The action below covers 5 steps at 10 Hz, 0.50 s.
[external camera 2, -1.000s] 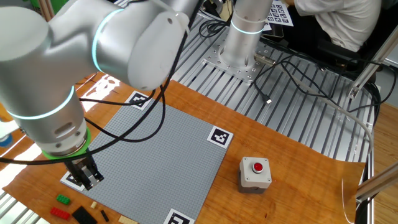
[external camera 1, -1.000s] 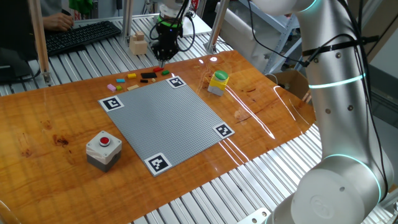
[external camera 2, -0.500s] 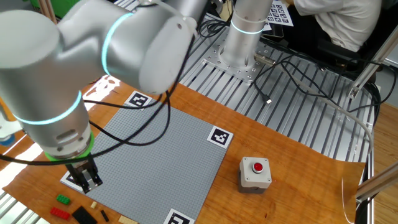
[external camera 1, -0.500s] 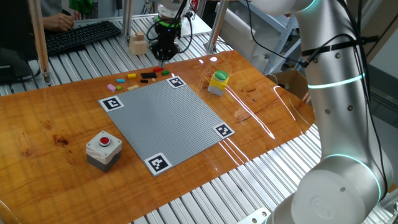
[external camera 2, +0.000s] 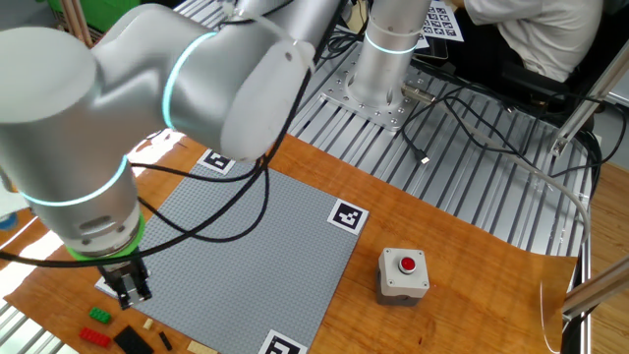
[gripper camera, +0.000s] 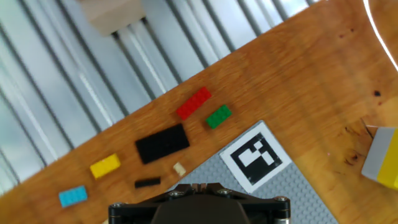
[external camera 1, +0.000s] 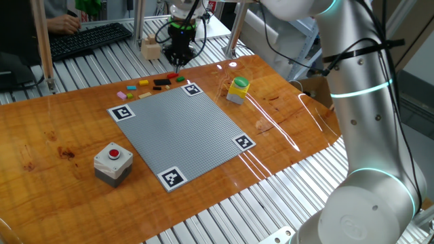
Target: Build with small Lego blocks
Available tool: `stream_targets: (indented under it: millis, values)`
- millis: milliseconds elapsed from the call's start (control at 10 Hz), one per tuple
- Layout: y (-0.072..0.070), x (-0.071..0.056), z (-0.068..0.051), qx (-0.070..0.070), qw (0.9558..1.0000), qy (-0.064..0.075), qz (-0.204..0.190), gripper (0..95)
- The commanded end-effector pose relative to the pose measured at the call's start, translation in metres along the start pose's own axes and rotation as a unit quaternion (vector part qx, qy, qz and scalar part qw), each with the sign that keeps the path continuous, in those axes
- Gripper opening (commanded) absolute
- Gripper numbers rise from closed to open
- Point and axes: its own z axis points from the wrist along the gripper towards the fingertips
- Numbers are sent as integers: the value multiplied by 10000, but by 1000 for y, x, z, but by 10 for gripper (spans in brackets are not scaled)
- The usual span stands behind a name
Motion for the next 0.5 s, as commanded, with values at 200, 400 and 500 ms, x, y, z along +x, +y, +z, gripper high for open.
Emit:
stream_targets:
  millis: [200,400,500]
  values:
    - [-1,-14,1,-91,9962,59,864,0]
    - [-1,-23,5,-289,9886,20,1478,0]
    - [-2,-23,8,-348,9850,-38,1690,0]
